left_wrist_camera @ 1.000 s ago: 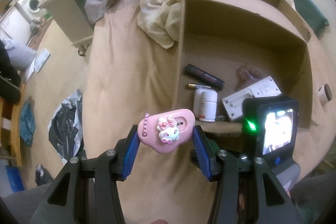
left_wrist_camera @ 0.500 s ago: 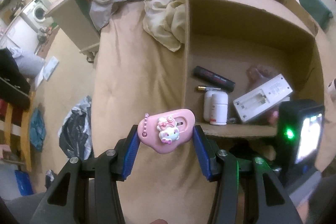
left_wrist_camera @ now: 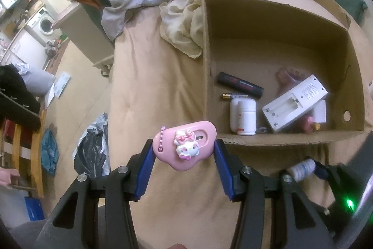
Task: Organize rigid objects
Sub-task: 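Carry the pink case and white bottle into the box and open both tools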
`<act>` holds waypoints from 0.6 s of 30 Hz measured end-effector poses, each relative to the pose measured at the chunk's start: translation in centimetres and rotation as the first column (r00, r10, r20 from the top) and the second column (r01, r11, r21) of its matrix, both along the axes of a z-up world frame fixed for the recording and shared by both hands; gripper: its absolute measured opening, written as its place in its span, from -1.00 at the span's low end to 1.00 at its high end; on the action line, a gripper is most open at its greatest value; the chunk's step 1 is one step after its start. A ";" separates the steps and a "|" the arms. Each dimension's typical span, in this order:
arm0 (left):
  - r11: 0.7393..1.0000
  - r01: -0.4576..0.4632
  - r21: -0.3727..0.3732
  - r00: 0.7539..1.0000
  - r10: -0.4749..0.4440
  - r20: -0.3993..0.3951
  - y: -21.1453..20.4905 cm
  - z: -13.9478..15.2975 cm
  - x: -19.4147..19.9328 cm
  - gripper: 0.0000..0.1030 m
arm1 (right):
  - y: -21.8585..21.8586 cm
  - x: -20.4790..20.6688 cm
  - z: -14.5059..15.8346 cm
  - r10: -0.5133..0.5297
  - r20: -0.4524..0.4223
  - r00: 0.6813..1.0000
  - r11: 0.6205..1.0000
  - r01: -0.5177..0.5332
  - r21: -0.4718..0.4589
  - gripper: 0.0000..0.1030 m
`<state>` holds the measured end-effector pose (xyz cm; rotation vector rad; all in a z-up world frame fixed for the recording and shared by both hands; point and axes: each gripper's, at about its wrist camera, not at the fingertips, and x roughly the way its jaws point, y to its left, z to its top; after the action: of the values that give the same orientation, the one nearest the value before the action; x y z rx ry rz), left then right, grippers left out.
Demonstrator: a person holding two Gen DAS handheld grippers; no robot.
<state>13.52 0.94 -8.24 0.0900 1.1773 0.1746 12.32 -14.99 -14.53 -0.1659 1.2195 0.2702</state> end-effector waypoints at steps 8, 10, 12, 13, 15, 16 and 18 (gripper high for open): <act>1.000 0.020 0.016 1.000 -0.020 0.023 -0.7 0.5 -0.1 -0.09 | -4.1 -3.3 4.5 -0.018 -0.024 1.000 0.996 0.020 0.083 -0.03; 0.999 0.027 0.020 0.999 -0.028 0.035 -0.7 0.8 -0.3 -0.09 | -4.1 -3.6 6.2 -0.012 -0.012 1.000 0.995 0.013 0.100 -0.03; 1.000 0.026 -0.002 0.998 -0.025 0.053 -0.6 1.3 -0.5 -0.09 | -5.2 -3.3 7.8 -0.009 0.006 1.000 0.993 0.008 0.120 -0.03; 1.000 0.026 -0.017 0.998 -0.025 0.063 -0.5 1.7 -0.6 -0.09 | -5.8 -3.3 8.6 -0.009 0.019 1.000 0.991 0.007 0.130 -0.03; 0.998 0.027 -0.049 0.996 -0.023 0.083 -0.4 2.4 -0.9 -0.09 | -6.8 -2.4 9.5 -0.014 0.042 0.999 0.989 0.008 0.150 -0.03; 0.998 0.029 -0.055 0.995 -0.024 0.096 -0.4 2.8 -1.0 -0.09 | -7.2 -2.2 10.2 -0.016 0.054 0.998 0.987 0.008 0.158 -0.03; 0.997 0.029 -0.068 0.993 -0.021 0.118 -0.5 3.6 -1.2 -0.09 | -6.8 -2.1 11.0 -0.015 0.084 0.996 0.987 0.001 0.161 -0.03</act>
<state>12.30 0.47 -4.61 0.0326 1.0636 0.1150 10.26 -21.84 -3.58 -0.0320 1.1087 0.3501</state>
